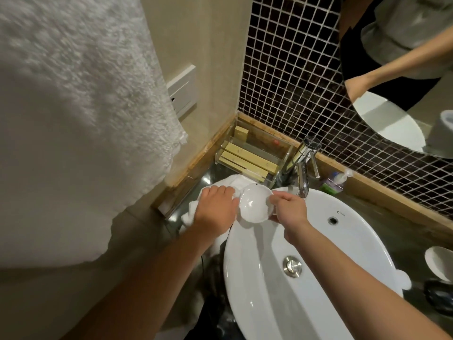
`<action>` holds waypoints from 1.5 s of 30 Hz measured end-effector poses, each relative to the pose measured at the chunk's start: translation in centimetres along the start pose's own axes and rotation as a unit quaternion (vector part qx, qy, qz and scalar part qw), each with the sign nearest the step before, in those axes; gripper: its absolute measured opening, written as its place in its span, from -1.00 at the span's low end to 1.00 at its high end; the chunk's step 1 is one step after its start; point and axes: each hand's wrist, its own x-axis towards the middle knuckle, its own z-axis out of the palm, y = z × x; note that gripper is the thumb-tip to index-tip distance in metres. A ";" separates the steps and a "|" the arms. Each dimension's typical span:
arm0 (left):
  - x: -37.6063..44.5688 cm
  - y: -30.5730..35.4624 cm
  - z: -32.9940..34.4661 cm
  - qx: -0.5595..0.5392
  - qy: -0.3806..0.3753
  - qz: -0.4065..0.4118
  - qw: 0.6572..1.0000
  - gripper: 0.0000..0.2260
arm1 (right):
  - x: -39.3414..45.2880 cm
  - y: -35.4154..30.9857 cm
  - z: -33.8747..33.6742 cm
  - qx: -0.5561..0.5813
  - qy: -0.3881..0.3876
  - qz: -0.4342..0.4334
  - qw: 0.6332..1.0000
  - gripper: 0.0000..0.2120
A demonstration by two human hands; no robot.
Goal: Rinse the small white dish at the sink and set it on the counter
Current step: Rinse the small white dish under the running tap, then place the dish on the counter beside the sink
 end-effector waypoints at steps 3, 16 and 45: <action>0.5 1.2 -1.4 -0.182 0.033 -0.089 0.979 -0.70 | -0.1 -0.5 0.1 0.006 -0.002 -0.004 1.000 -0.82; 3.4 7.8 -1.9 -0.293 0.085 0.024 0.952 -0.82 | -1.3 -0.9 -7.1 -0.155 0.058 -0.047 0.985 -0.78; 10.3 38.3 7.4 -0.309 -0.147 0.146 0.928 -0.68 | 5.3 4.1 -32.8 -0.066 0.268 0.014 0.961 -0.47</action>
